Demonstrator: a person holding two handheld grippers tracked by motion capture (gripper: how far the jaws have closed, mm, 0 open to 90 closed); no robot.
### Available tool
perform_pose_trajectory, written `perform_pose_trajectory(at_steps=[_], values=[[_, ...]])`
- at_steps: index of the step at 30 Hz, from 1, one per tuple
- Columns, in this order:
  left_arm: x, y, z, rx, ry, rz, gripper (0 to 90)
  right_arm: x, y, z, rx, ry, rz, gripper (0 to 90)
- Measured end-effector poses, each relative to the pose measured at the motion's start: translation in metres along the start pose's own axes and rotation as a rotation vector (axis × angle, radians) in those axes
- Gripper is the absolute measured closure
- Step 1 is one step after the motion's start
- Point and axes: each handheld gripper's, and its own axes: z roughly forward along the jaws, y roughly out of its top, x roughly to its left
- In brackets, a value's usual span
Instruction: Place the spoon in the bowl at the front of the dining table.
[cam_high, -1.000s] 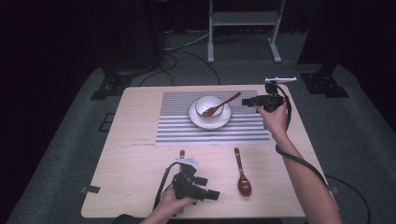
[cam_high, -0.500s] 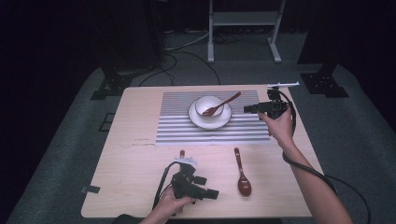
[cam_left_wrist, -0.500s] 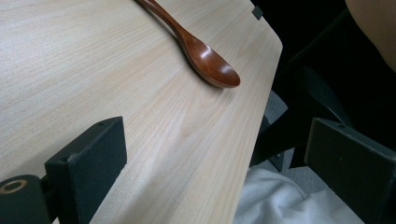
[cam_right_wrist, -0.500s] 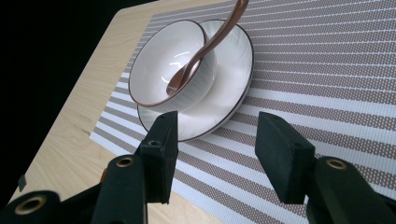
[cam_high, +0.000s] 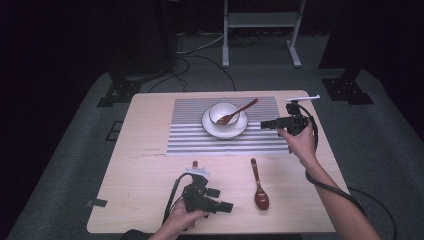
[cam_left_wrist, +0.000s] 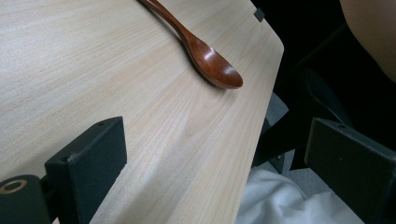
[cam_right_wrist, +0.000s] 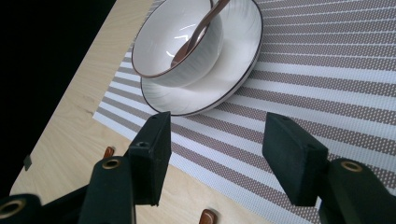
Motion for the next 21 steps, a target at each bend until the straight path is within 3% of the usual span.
perform_pose_trajectory(at_steps=[21], values=[[0.0, 0.0, -0.001, -0.001, 0.009, 0.0, 4.4, 0.008, -0.024, 0.003, 0.047, 0.036, -0.029, 37.6]])
